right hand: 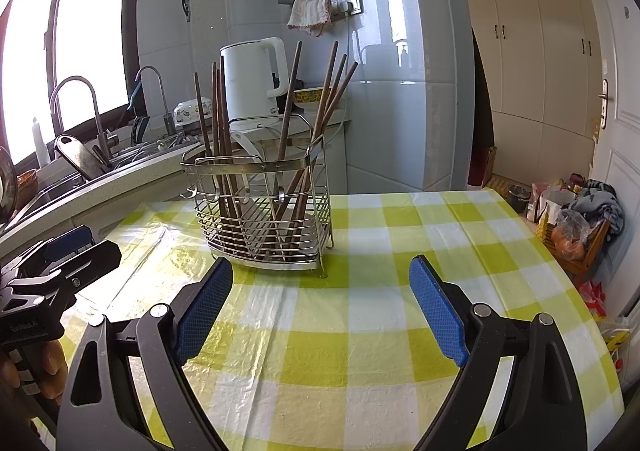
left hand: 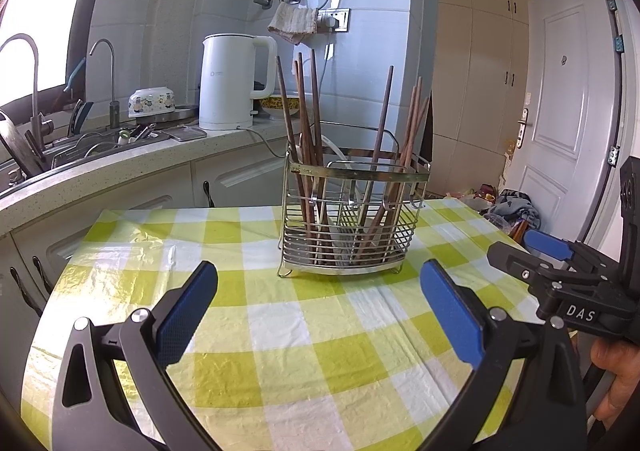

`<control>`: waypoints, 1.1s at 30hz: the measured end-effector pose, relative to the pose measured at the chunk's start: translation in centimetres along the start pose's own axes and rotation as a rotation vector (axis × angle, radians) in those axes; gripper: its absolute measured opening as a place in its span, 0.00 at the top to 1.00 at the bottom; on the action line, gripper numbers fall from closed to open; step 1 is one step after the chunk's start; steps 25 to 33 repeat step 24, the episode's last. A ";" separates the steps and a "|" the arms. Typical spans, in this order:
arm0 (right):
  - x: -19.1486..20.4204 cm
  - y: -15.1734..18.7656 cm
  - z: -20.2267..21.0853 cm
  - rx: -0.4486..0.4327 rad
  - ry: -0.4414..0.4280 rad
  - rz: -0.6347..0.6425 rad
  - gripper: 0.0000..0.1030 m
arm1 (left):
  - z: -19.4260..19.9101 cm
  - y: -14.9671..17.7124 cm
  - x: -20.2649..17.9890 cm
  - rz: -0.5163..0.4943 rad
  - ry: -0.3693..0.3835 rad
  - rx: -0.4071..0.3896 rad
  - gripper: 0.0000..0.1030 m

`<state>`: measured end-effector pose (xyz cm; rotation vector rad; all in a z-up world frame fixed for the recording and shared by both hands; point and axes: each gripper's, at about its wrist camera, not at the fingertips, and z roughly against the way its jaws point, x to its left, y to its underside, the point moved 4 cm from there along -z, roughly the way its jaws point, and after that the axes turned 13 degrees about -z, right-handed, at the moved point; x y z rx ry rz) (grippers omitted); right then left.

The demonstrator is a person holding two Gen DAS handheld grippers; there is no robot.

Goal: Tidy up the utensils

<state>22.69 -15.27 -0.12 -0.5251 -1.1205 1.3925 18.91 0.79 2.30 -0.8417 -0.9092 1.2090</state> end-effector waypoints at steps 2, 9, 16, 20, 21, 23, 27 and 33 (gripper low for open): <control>0.0 0.1 -0.1 0.002 0.000 -0.001 0.18 | 0.0 0.1 -0.1 -0.001 0.001 -0.008 0.05; -0.2 0.1 -0.1 0.000 0.002 -0.004 0.18 | -0.1 0.3 0.3 -0.004 -0.009 -0.005 0.05; -0.3 0.0 -0.1 0.000 0.005 -0.004 0.18 | -0.1 0.3 0.1 -0.013 0.005 0.001 0.05; -0.5 0.0 -0.1 0.004 0.006 -0.004 0.18 | -0.3 0.3 0.2 -0.009 0.008 0.023 0.05; -0.6 0.0 -0.1 0.007 0.007 -0.004 0.18 | -0.3 0.4 0.4 0.001 0.012 0.024 0.05; -1.0 0.0 -0.2 0.022 0.004 -0.010 0.18 | -0.5 0.7 0.9 0.020 0.035 0.039 0.05; -1.0 0.0 -0.2 0.022 0.004 -0.010 0.18 | -0.8 1.1 1.4 0.027 0.045 0.067 0.05; -1.0 0.0 -0.2 0.022 0.004 -0.010 0.18 | -0.8 1.1 1.4 0.027 0.045 0.067 0.05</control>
